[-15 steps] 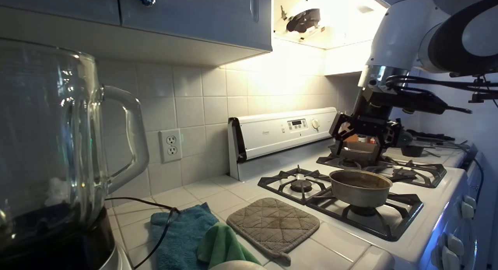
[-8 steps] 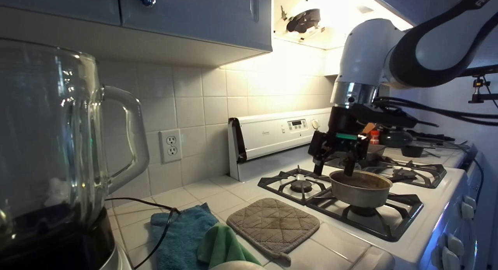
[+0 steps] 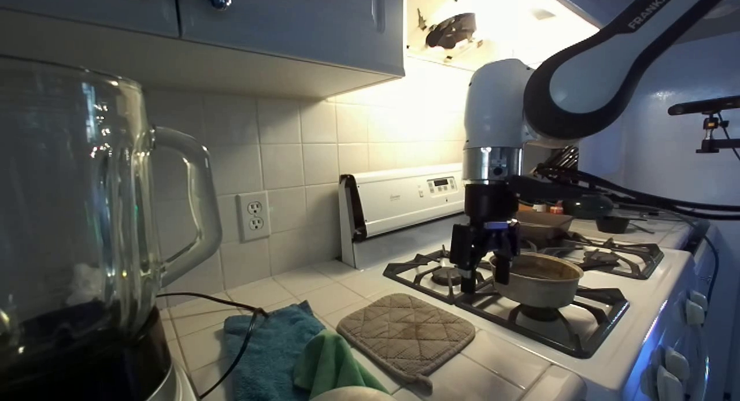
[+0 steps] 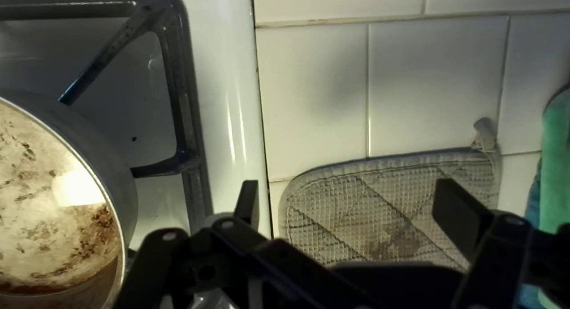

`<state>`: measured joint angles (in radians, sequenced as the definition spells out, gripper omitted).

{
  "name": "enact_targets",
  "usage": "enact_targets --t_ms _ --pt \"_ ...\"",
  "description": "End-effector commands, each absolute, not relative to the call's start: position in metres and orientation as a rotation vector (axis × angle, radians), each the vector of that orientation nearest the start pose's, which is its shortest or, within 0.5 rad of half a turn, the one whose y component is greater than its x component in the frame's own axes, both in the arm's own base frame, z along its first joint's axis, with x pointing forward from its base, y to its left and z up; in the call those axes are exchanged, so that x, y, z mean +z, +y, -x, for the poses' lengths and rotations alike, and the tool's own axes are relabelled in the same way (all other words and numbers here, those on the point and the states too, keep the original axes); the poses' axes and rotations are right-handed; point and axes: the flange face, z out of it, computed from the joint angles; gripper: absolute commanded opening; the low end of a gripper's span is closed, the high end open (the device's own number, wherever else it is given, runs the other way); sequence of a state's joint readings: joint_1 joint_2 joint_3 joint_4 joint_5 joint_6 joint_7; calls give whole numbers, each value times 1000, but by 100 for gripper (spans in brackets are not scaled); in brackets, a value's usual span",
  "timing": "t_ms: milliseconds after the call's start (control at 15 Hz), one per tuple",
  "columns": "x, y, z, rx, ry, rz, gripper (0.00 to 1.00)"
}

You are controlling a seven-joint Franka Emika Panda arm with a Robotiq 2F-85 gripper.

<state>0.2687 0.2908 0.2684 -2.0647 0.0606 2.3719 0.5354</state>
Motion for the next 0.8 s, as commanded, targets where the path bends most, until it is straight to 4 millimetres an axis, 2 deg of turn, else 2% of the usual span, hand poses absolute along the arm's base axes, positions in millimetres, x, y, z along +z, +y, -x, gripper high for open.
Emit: enact_targets --t_ms 0,533,733 --pt "283 309 -527 167 -39 3016 100" --pt "258 318 -547 209 -65 2981 100" --pt "253 315 -555 132 -78 2970 100"
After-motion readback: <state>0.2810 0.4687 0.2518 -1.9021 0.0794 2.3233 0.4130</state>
